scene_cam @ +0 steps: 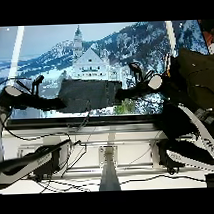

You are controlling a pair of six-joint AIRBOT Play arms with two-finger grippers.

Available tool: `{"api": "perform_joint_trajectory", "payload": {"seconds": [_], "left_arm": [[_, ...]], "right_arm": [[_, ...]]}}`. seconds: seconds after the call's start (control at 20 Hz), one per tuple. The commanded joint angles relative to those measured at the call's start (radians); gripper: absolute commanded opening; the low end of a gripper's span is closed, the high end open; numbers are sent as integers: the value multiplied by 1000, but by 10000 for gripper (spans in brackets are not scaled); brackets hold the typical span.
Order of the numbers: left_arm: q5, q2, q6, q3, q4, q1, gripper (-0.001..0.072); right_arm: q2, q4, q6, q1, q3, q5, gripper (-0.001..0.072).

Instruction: Fold the clothes and pants, and hang the long-sleeved shirts on hangers.

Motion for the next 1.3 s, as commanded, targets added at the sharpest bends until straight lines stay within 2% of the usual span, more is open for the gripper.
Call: {"api": "perform_joint_trajectory", "payload": {"seconds": [0.0,0.1,0.25,0.4,0.65,0.75,0.85,0.95,1.25], "left_arm": [[-8,-10,0,0,7,0,689],[-7,-10,0,0,6,0,688],[0,-10,0,0,-27,0,689],[22,-12,4,-1,-61,0,689],[40,-69,4,-1,-61,0,689],[51,-98,4,-1,-64,0,689],[81,-115,4,1,-84,0,689],[98,-114,4,11,-90,0,689],[82,-72,4,194,-84,2,689]], "right_arm": [[-59,52,63,-55,10,-63,633],[-128,126,22,-124,30,11,635],[-241,275,-133,-227,64,158,635],[-334,456,-276,-255,89,200,635],[-456,496,-344,-153,179,222,629],[-466,493,-399,-96,225,172,510],[-465,469,-464,-61,291,154,268],[-462,400,-460,-57,378,162,31],[-311,4,-230,-126,658,257,31]]}}
